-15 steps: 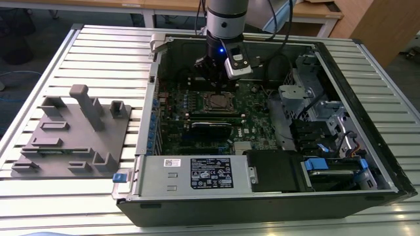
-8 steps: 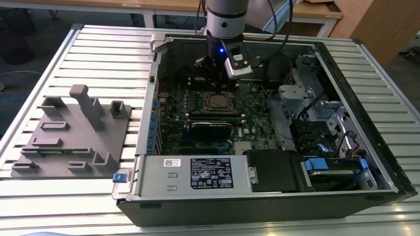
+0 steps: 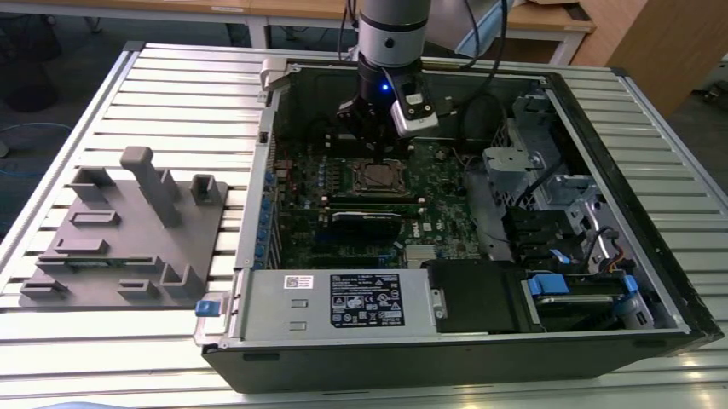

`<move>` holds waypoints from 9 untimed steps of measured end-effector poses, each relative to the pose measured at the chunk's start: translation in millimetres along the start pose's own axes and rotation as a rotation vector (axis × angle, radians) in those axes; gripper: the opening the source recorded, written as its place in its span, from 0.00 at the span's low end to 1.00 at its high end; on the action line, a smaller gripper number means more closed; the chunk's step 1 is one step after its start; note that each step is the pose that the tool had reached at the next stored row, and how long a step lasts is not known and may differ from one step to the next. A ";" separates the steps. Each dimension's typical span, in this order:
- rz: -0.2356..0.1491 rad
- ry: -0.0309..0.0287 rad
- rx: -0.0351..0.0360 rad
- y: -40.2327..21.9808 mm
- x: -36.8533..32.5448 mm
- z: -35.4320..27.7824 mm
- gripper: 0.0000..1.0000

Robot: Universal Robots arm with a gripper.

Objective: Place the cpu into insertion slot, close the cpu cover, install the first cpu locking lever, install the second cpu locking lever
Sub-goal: 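Install the second cpu locking lever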

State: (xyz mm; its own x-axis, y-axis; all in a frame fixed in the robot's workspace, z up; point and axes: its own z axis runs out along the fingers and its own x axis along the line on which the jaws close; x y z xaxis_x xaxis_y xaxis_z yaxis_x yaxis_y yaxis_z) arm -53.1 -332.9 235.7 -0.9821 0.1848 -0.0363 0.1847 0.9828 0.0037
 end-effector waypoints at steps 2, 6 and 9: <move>0.000 0.0000 0.0000 0.0 0.0 0.0 0.10; -0.001 0.0026 -0.0002 0.0 -0.1 0.0 0.10; 0.000 0.0066 0.0005 0.0 0.0 0.0 0.10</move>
State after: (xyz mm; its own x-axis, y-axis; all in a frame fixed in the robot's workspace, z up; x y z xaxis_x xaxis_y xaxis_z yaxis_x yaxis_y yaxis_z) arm -53.1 -332.9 235.8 -0.9824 0.1844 -0.0298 0.1844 0.9828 0.0032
